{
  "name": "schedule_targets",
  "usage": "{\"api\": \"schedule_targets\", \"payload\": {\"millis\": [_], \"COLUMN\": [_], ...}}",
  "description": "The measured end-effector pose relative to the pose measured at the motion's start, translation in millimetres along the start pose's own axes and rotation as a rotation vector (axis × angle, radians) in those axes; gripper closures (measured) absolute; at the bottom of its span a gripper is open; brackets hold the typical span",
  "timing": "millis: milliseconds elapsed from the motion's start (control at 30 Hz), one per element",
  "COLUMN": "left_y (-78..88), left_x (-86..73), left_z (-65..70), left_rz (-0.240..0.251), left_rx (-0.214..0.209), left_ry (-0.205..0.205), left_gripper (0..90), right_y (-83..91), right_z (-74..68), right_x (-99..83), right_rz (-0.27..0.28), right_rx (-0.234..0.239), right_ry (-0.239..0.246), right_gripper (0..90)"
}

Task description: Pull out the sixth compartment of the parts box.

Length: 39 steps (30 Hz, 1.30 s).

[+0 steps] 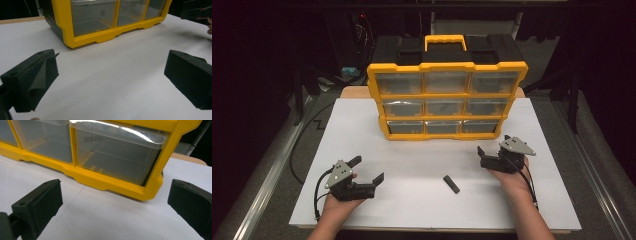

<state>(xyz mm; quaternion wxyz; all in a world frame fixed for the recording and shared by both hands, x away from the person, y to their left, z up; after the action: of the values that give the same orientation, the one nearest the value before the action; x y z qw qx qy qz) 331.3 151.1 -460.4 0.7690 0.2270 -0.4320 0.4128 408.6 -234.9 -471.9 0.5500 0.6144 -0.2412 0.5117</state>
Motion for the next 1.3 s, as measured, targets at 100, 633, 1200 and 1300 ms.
{"api": "schedule_targets", "payload": {"millis": [100,633,1200,1300], "left_y": [-0.5,-1.2,0.5,0.5], "left_x": [-0.7,-0.2,2.2,0.7], "left_z": [-0.9,-9.3,-10.5,-9.3], "left_rz": [-0.005,0.006,0.016,0.007], "left_rx": [0.003,0.037,0.038,0.031], "left_ry": [-0.014,-0.014,-0.014,-0.035], "left_gripper": [0.2,0.2,0.2,0.2], "right_y": [2.9,26.5,22.8,22.1], "right_z": [0.4,14.2,8.0,6.6], "right_x": [0.0,-12.3,-23.3,-25.5], "right_rz": [0.002,-0.022,-0.085,-0.098], "right_rx": [-0.001,-0.015,-0.012,-0.04], "right_ry": [0.002,0.027,0.154,0.221], "right_gripper": [0.0,0.0,0.4,0.4]}}
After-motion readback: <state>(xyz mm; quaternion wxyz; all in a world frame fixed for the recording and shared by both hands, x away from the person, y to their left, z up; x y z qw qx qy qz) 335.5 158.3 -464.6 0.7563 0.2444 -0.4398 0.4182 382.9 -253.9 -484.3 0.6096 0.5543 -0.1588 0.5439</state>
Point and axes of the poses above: each handheld gripper's, and its own axes: y roughly backward along the jaws, x roughly out of its top, z roughly to its right, the point moved 5 cm from there along -y, roughly forward along the jaws, and after that the axes turned 2 degrees about -z, right-handed, at the moved point
